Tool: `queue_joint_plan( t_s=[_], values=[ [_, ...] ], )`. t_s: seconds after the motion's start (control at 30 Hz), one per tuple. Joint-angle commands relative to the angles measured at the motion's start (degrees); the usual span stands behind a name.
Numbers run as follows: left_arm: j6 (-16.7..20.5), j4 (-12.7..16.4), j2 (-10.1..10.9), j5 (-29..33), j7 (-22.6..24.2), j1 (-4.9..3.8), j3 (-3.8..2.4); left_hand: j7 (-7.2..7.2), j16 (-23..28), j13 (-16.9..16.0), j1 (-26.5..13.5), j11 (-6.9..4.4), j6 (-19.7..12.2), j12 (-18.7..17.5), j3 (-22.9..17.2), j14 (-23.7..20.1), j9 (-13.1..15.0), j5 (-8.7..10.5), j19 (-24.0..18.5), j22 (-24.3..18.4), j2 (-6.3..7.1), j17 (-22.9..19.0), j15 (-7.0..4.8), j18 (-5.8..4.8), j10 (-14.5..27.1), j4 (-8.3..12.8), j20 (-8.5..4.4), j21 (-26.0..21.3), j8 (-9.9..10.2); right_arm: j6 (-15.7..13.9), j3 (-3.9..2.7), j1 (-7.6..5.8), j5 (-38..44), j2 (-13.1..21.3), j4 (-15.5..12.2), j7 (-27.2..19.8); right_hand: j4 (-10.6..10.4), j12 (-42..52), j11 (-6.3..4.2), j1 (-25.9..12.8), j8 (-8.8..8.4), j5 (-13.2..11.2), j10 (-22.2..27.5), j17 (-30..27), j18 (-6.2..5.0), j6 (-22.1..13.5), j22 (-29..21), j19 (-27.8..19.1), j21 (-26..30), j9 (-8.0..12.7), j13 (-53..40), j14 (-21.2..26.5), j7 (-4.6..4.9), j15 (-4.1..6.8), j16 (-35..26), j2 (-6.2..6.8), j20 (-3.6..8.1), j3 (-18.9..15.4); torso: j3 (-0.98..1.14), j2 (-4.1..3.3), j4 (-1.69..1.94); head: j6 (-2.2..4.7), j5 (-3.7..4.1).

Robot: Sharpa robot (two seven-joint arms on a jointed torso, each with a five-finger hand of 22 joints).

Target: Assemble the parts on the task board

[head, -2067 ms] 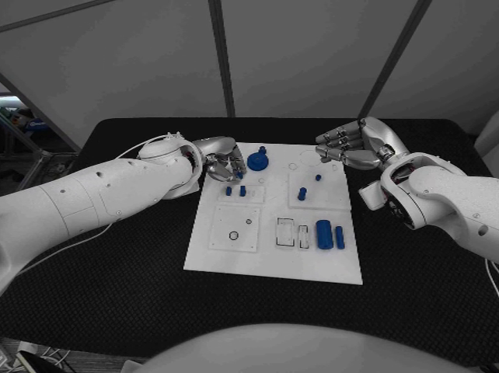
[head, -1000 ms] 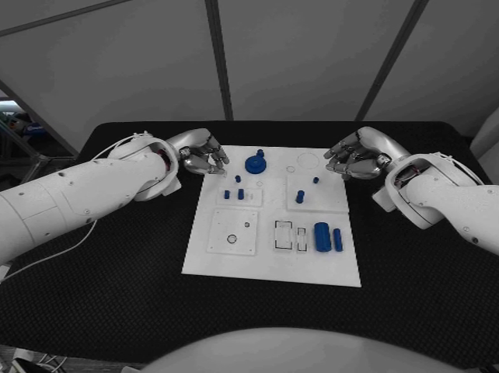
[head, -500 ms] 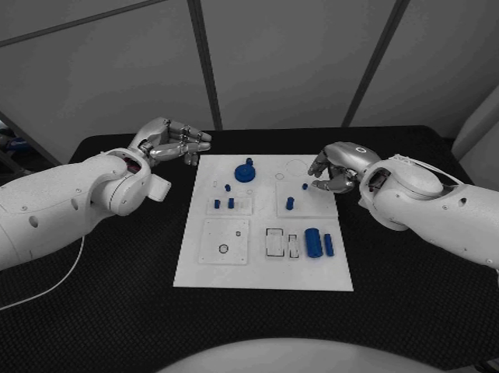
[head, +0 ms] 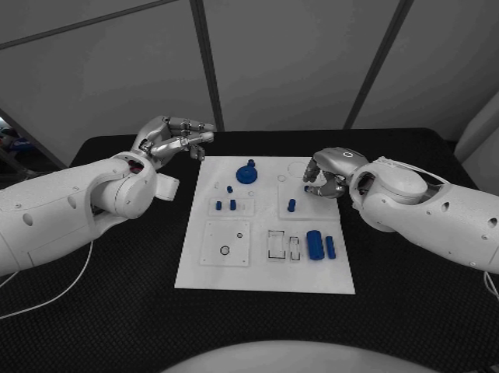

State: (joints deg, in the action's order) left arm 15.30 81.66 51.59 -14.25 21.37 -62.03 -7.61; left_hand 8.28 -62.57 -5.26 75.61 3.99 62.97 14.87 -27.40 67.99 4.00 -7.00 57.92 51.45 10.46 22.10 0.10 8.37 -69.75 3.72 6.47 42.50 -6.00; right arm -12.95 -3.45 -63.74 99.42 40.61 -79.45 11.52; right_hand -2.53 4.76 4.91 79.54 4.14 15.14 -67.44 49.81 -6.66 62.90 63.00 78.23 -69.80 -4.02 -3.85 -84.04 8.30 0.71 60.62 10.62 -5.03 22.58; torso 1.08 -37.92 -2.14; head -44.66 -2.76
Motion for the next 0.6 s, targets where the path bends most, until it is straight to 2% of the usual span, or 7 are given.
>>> queue_joint_plan(
  t_s=[0.03,0.13,0.2,0.27,0.43,0.6],
  values=[
    [0.7,0.4,0.1,3.0,2.0,-0.03,-0.04,-0.14,0.4,-0.1,-0.2,-0.03,0.4,0.4,0.2,-0.4,-0.1,-0.20,-0.4,-0.1,-0.41,-0.1,-0.03,2.12,-0.2,0.0,-0.12,-0.4,-0.1,2.4,-0.05,-0.08,1.5,-0.4,0.4,0.7,0.1,-0.1,-0.11,-0.2,-0.27,0.2,0.3,0.6,1.01,-0.4,0.5,0.0,-0.6,0.0,0.1,-0.7,0.09,-0.36,0.7,0.01,-0.38,0.5,0.02,-0.03,0.01,-0.02,-0.09],
    [0.7,0.6,0.2,3.2,2.0,-0.02,-0.04,-0.13,0.4,-0.1,-0.2,-0.02,0.4,0.4,0.3,-0.5,-0.1,-0.21,-0.4,-0.1,-0.43,-0.1,-0.03,2.12,-0.1,0.0,-0.13,-0.4,-0.1,3.0,-0.05,-0.07,1.5,-0.8,0.5,0.6,0.2,0.0,-0.17,0.0,-0.17,0.3,0.1,1.4,1.11,-0.2,1.4,0.2,-1.4,-0.1,0.0,-0.7,0.07,-0.35,1.6,-0.24,-0.41,0.9,0.03,-0.02,0.05,-0.15,-0.19],
    [0.7,0.6,0.2,3.3,2.0,0.00,-0.04,-0.13,0.4,-0.1,-0.2,-0.02,0.4,0.4,0.3,-0.5,-0.1,-0.21,-0.4,-0.1,-0.43,-0.1,-0.03,2.12,-0.1,0.0,-0.13,-0.4,-0.1,3.5,-0.05,-0.07,1.5,-1.0,0.6,0.6,0.5,0.2,-0.24,0.4,-0.03,-0.4,-0.3,2.2,1.22,0.2,2.2,0.3,-2.1,-0.1,0.0,-0.8,-0.04,-0.25,2.4,-0.55,-0.40,1.6,0.07,-0.02,-0.06,-0.32,-0.43],
    [0.6,0.7,0.2,3.4,1.9,0.01,-0.04,-0.12,0.4,-0.1,-0.1,-0.01,0.4,0.5,0.3,-0.5,-0.1,-0.21,-0.4,-0.2,-0.47,-0.2,-0.03,2.12,-0.1,0.0,-0.13,-0.5,-0.1,4.0,-0.05,-0.06,1.5,-1.1,0.6,0.8,0.7,0.3,-0.36,0.6,0.04,-1.4,-0.6,3.0,1.35,0.4,3.0,0.4,-2.8,-0.2,0.0,-0.8,-0.07,-0.22,3.2,-0.70,-0.37,2.3,0.06,-0.02,-0.09,-0.33,-0.47],
    [0.5,0.7,0.3,3.4,1.8,0.02,-0.04,-0.05,0.5,-0.1,-0.1,0.04,0.3,0.5,0.4,-0.6,-0.1,-0.22,-0.4,-0.2,-0.53,-0.2,-0.01,2.11,0.1,0.0,-0.13,-0.6,0.0,4.7,-0.04,-0.06,1.5,-1.2,0.7,1.0,0.9,0.5,-0.42,0.6,0.12,-1.6,-1.1,3.9,1.48,0.8,3.9,0.5,-3.6,-0.2,-0.1,-0.8,-0.11,-0.18,4.1,-0.67,-0.36,3.1,0.05,-0.05,-0.18,-0.31,-0.45],
    [0.5,0.7,0.3,3.5,1.6,0.03,-0.04,-0.02,0.6,-0.1,-0.1,0.07,0.3,0.6,0.4,-0.6,-0.1,-0.23,-0.4,-0.3,-0.57,-0.3,0.00,2.11,0.2,0.0,-0.13,-0.7,0.0,5.3,-0.04,-0.05,1.5,-1.4,0.8,0.9,1.3,0.8,-0.70,0.6,0.42,-1.7,-2.0,5.0,1.68,1.7,5.3,0.8,-4.8,-0.4,-0.2,-0.9,-0.32,-0.02,5.3,-0.96,-0.26,4.0,0.02,0.04,0.00,-0.43,-0.38]
  ],
)
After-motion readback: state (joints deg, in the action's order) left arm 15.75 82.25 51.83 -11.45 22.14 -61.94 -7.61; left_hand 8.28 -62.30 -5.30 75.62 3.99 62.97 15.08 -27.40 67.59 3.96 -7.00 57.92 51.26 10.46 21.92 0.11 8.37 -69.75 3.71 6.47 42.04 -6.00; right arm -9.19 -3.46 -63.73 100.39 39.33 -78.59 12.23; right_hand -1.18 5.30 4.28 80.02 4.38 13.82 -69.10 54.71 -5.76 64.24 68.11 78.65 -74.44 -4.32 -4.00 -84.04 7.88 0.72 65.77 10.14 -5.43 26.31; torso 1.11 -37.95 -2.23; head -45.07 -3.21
